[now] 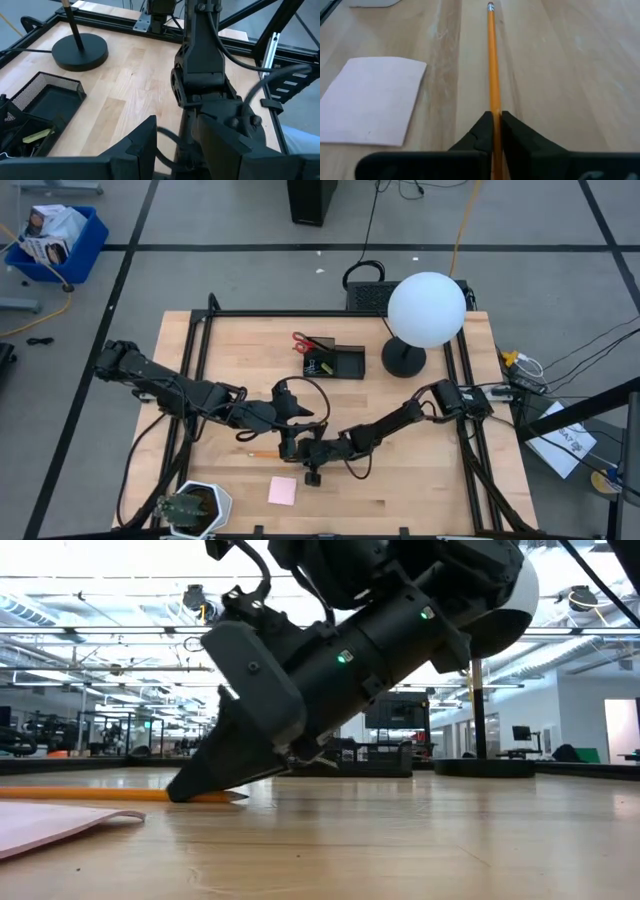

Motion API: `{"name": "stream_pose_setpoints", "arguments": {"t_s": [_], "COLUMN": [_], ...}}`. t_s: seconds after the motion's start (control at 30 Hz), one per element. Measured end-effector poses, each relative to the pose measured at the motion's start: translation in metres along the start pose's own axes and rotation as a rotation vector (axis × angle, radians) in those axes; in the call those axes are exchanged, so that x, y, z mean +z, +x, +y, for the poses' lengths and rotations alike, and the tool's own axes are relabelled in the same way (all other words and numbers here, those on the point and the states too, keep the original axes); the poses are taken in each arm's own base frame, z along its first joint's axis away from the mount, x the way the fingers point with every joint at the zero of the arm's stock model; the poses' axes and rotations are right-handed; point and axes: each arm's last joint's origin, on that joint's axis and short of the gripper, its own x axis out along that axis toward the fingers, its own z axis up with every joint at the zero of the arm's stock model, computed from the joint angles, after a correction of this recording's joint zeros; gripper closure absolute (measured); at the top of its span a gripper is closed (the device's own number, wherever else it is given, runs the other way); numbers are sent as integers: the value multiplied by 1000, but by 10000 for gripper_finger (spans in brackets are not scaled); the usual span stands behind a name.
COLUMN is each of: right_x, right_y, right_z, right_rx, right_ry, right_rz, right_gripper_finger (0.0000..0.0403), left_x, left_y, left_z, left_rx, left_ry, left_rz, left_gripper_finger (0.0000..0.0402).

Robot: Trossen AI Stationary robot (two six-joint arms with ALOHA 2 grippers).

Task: Pick and place office supplies into organizer
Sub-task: Put the yellow pencil into the black desk organizer

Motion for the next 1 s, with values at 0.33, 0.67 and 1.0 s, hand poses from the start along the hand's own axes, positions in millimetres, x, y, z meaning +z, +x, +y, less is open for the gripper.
{"name": "stream_pose_setpoints", "arguments": {"t_s": [0.33, 0.67, 1.0], "right_x": [-36, -92, -118], "right_y": [-27, -95, -148], "right_z": [-20, -51, -62], "right_rx": [-9, -10, -38], "right_ry": [129, 264, 234], "right_rz": [3, -24, -177], "right_gripper_finger": [388, 389, 364], "left_x": [0, 0, 0], "left_y": [0, 0, 0], "left_z": [0, 0, 0], "left_rx": [2, 1, 1], "left_ry": [1, -2, 0], "left_rz": [4, 2, 1], "left_gripper_finger": [254, 254, 254]}}
